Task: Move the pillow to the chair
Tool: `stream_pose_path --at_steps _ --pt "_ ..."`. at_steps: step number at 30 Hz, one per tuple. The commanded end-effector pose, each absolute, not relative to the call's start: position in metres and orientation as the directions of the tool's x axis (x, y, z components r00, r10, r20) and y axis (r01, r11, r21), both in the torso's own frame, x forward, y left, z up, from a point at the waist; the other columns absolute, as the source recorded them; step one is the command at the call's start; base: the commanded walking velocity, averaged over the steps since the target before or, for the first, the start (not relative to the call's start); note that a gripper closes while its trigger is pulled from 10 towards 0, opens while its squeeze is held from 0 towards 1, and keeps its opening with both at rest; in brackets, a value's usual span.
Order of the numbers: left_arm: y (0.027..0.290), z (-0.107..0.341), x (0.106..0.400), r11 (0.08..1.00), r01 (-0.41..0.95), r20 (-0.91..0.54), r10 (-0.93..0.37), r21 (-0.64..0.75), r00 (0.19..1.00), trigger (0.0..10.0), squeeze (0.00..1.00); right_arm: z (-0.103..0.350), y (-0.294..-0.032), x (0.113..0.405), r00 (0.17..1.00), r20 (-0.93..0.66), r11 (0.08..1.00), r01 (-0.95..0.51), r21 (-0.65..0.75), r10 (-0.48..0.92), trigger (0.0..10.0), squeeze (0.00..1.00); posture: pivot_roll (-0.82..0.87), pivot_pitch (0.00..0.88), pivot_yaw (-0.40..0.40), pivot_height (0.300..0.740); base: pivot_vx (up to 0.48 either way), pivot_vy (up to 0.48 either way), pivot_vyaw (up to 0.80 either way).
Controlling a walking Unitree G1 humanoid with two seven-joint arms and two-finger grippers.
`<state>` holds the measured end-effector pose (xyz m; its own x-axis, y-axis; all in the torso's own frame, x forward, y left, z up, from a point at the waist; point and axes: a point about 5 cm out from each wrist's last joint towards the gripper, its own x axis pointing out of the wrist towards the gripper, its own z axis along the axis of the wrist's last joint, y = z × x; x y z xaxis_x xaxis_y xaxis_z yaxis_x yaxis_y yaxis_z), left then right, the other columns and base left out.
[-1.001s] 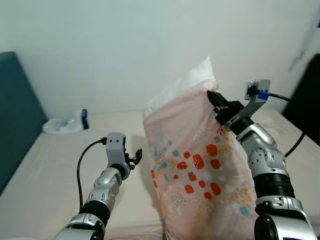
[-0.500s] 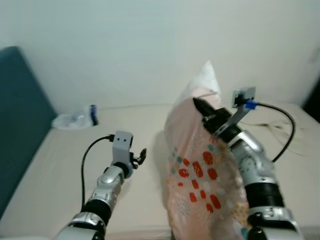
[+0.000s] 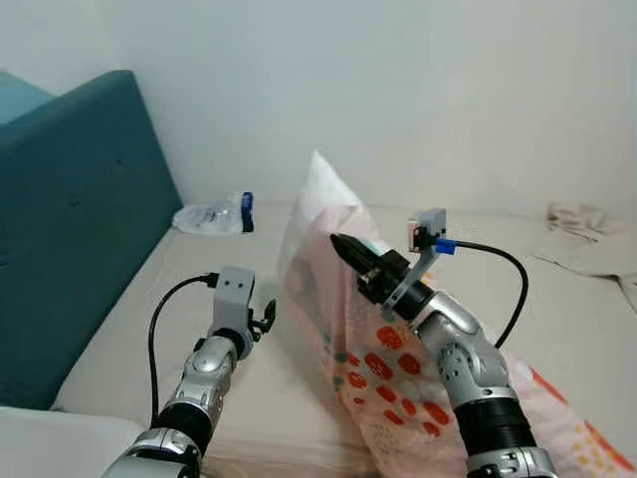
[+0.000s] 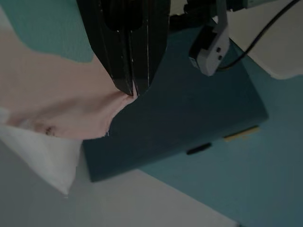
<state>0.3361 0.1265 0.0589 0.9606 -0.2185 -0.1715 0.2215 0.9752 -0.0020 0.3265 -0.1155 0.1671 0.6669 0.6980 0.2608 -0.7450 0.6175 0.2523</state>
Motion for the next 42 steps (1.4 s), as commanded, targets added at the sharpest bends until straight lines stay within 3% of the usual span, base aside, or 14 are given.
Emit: stream_pose_path --at_steps 1,5,25,42 --pt "0.134 0.055 0.334 0.980 0.200 -0.182 -0.194 0.019 0.964 10.0 0.00 0.182 -0.106 0.324 0.606 0.327 0.563 -0.795 0.227 0.725 10.0 0.00 -0.03 0.000 0.001 0.740 0.000 0.000 0.74" --pt "0.131 0.059 0.336 0.981 0.194 -0.163 -0.189 0.017 0.968 10.0 0.00 0.198 -0.107 0.323 0.562 0.380 0.529 -0.826 0.197 0.735 10.0 0.00 -0.03 0.000 -0.001 0.740 0.000 0.000 0.74" --pt "0.128 0.059 0.335 0.972 0.233 -0.160 -0.234 -0.026 0.959 10.0 0.00 0.199 -0.108 0.325 0.562 0.368 0.531 -0.825 0.192 0.740 10.0 0.00 -0.02 0.000 -0.005 0.740 0.000 0.000 0.74" --pt "0.117 0.055 0.333 0.965 0.258 -0.174 -0.261 -0.044 0.950 10.0 0.00 0.214 -0.099 0.316 0.436 0.428 0.415 -0.898 0.147 0.791 10.0 0.00 -0.01 0.000 -0.012 0.740 0.000 0.000 0.74"
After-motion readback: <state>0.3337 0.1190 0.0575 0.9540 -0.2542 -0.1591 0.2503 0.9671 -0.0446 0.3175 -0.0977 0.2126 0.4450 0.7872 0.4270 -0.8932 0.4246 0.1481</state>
